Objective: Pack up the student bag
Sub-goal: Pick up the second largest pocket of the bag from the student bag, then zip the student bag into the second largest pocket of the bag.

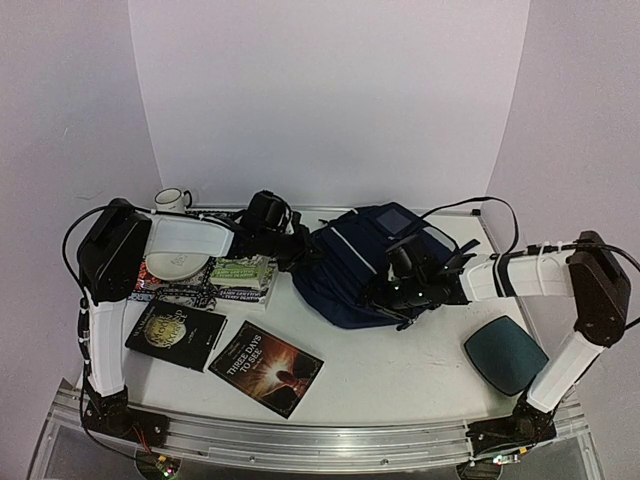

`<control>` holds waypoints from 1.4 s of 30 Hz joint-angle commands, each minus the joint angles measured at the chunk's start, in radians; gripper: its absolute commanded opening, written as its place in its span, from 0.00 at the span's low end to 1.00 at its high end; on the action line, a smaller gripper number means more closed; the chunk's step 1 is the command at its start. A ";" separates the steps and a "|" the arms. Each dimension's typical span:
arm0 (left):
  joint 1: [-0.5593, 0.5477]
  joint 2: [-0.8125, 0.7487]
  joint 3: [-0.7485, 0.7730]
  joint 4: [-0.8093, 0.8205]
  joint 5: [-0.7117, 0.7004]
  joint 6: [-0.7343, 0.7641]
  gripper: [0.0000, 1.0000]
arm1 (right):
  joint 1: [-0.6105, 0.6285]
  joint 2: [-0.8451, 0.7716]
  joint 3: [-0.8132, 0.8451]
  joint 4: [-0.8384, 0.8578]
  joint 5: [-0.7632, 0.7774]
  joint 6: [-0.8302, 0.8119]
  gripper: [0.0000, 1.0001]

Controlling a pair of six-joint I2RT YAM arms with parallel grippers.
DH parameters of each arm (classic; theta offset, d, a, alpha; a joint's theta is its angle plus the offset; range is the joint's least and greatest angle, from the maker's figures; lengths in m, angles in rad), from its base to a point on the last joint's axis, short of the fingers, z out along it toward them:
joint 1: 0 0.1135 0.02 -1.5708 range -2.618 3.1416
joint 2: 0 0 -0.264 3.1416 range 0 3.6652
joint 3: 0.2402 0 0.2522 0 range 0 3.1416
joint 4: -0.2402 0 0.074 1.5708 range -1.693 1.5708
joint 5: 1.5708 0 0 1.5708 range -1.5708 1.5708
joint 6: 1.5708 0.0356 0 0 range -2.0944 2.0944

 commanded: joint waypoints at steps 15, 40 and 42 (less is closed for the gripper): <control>-0.024 -0.091 -0.006 0.138 0.007 0.006 0.00 | 0.009 0.018 -0.008 0.004 -0.037 0.045 0.17; -0.019 -0.108 -0.042 0.134 -0.048 0.051 0.00 | 0.010 -0.007 -0.037 -0.121 0.076 -0.033 0.00; -0.002 -0.107 -0.060 0.133 -0.040 0.054 0.00 | -0.001 -0.053 -0.041 -0.171 0.121 -0.068 0.00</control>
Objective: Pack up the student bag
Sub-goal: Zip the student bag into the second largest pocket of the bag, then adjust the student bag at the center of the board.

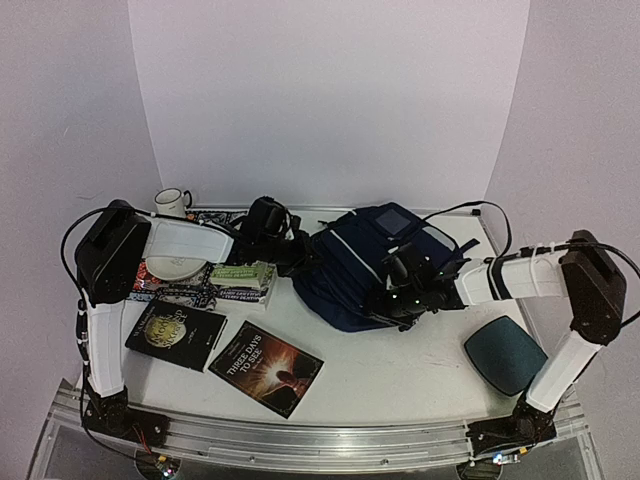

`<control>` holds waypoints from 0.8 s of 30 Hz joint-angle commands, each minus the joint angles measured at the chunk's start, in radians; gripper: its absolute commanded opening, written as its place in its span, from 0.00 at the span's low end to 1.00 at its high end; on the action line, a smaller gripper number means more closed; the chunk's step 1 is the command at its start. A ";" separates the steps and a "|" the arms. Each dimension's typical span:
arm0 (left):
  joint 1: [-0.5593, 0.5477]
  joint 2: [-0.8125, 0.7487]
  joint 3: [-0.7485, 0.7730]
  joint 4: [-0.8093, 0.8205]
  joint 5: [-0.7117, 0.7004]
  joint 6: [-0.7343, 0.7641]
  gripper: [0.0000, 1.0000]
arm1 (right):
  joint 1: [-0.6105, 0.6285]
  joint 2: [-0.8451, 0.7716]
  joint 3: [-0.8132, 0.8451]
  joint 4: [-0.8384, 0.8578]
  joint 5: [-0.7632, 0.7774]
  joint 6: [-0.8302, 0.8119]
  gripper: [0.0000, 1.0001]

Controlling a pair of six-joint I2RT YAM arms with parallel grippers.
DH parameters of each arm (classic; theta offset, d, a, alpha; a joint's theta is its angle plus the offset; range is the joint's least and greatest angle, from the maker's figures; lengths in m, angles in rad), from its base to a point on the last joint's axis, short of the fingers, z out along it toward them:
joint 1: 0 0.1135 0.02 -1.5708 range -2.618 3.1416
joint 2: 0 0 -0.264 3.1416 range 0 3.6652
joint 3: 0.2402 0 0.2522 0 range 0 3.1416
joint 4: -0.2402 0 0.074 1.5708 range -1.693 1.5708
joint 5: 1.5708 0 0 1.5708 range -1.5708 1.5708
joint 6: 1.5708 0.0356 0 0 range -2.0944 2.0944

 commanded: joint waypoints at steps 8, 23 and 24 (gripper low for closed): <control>0.121 -0.092 -0.087 0.067 0.010 0.088 0.00 | -0.119 -0.290 -0.077 -0.337 0.191 -0.245 0.00; 0.185 0.026 -0.015 -0.097 -0.017 0.218 0.00 | -0.328 -0.379 -0.100 -0.413 0.315 -0.409 0.00; 0.185 0.027 -0.015 -0.098 -0.006 0.222 0.00 | -0.330 -0.370 -0.086 -0.406 0.280 -0.420 0.00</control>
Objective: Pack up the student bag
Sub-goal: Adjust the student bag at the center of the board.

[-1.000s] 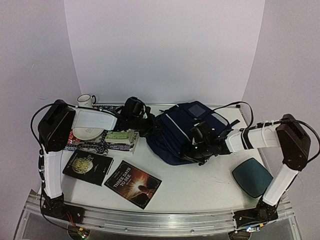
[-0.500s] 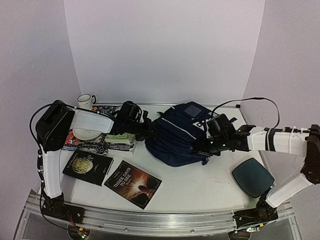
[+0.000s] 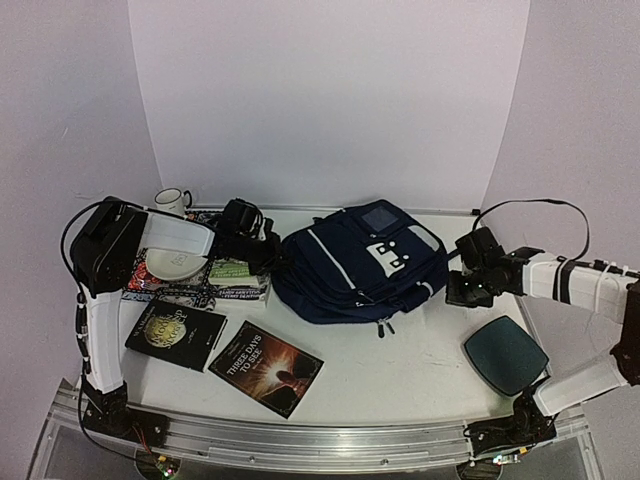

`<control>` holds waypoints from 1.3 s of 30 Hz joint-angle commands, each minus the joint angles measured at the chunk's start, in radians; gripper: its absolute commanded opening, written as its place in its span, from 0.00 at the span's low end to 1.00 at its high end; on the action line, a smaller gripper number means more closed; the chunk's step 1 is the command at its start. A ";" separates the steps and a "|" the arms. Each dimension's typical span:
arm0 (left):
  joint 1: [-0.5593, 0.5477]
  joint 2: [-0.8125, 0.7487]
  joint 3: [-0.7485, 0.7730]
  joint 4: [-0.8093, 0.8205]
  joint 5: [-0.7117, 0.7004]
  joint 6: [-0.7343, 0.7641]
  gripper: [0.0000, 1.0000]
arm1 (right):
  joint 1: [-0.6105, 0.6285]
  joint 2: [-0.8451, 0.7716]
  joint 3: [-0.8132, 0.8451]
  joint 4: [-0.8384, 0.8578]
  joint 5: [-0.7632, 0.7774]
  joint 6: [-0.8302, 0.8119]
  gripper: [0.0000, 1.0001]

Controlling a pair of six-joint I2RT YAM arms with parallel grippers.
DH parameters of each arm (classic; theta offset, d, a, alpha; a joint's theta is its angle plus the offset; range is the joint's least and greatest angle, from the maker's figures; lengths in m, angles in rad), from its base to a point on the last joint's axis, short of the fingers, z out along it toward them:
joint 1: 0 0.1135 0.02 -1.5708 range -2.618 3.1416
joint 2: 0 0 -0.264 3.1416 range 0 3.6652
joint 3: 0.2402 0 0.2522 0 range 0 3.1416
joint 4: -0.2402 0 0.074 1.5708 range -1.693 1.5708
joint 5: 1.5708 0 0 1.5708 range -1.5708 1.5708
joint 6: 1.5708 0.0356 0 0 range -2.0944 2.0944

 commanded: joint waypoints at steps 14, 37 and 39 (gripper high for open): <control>-0.070 -0.058 0.099 -0.063 -0.108 0.194 0.47 | 0.120 0.178 0.134 0.109 -0.389 -0.114 0.25; -0.365 -0.328 -0.127 -0.123 -0.668 0.568 0.73 | 0.185 0.230 0.254 0.075 -0.158 -0.369 0.94; -0.402 -0.321 -0.097 -0.123 -0.684 0.640 0.76 | 0.184 0.184 0.230 0.065 -0.060 -0.337 0.98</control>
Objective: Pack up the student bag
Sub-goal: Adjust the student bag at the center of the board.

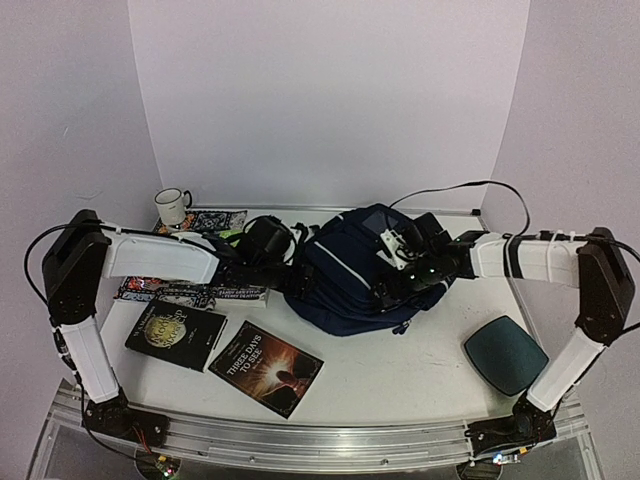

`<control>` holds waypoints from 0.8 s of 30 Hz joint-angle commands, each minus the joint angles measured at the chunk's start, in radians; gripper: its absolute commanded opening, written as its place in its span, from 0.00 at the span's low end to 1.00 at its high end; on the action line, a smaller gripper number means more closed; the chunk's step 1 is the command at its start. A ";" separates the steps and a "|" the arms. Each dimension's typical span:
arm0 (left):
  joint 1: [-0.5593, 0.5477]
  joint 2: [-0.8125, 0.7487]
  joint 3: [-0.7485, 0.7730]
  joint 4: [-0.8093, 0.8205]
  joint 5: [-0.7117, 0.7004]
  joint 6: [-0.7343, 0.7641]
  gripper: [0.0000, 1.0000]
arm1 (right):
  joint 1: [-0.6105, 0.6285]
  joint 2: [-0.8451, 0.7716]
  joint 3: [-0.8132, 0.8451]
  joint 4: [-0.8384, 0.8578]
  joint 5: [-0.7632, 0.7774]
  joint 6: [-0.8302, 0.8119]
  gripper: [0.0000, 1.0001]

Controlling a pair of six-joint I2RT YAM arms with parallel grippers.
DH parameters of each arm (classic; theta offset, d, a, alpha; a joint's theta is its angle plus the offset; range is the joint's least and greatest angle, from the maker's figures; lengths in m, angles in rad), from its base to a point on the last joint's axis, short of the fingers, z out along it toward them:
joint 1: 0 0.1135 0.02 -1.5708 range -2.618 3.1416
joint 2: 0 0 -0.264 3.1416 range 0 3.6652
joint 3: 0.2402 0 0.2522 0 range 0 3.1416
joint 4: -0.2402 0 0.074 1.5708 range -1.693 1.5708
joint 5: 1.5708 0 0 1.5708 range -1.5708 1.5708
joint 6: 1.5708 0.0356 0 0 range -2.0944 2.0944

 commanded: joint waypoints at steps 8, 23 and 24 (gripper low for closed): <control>-0.191 0.111 0.247 0.018 -0.138 0.439 0.80 | -0.010 -0.222 -0.135 -0.074 0.451 0.231 0.98; -0.216 0.388 0.460 0.009 -0.111 0.625 0.80 | -0.010 -0.256 -0.200 -0.067 0.402 0.305 0.98; -0.217 0.395 0.469 0.010 -0.119 0.630 0.79 | -0.010 -0.256 -0.203 -0.066 0.396 0.306 0.98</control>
